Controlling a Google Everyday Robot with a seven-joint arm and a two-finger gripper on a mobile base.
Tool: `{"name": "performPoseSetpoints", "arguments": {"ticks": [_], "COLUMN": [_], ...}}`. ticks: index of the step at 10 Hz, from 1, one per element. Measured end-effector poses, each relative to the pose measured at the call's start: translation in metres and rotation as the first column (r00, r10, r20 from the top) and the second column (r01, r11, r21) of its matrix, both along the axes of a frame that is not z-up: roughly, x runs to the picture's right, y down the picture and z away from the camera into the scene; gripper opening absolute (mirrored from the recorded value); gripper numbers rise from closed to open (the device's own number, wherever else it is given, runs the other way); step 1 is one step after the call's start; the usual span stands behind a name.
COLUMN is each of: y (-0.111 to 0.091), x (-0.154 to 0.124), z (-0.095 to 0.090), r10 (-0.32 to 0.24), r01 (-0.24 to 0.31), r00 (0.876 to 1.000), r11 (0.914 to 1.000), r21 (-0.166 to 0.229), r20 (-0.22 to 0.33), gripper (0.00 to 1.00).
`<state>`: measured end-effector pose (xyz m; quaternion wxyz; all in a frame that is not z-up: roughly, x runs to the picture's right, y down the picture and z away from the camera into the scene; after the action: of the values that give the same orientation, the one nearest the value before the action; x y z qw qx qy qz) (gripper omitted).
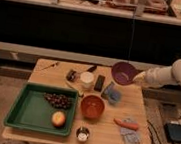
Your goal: Stack bowls on top of each other
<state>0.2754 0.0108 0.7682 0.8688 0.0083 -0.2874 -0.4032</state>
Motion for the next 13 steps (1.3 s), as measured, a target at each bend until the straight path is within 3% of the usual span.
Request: {"name": "performPoseSetpoints", "arguments": {"ticks": [2,3,4,6,8,9,11,13], "y": [0.036,0.049,0.060,0.068,0.067,0.067,0.070,0.078], "x": [-0.016,-0.024,-0.038,-0.045,-0.044,-0.046,-0.061,-0.095], "z": [-0.019,-0.025,-0.032,-0.036,-0.037,-0.038,-0.047,-0.056], "r10": [-0.080,-0.119,-0.176,-0.213,-0.214,-0.229,-0.283,-0.348], "r01": [0.080,0.120,0.177,0.213,0.213,0.229,0.282,0.350], "r00": [0.994,0.986,0.969,0.954,0.954,0.948,0.924,0.885], "r11": [0.9968,0.9928,0.9842,0.9768,0.9767,0.9730,0.9585,0.9353], "r21": [-0.002,0.000,0.014,0.025,0.025,0.026,0.039,0.051], "r20": [0.080,0.121,0.174,0.209,0.209,0.222,0.259,0.309], "gripper": [0.00,0.00,0.00,0.00,0.00,0.00,0.00,0.00]}}
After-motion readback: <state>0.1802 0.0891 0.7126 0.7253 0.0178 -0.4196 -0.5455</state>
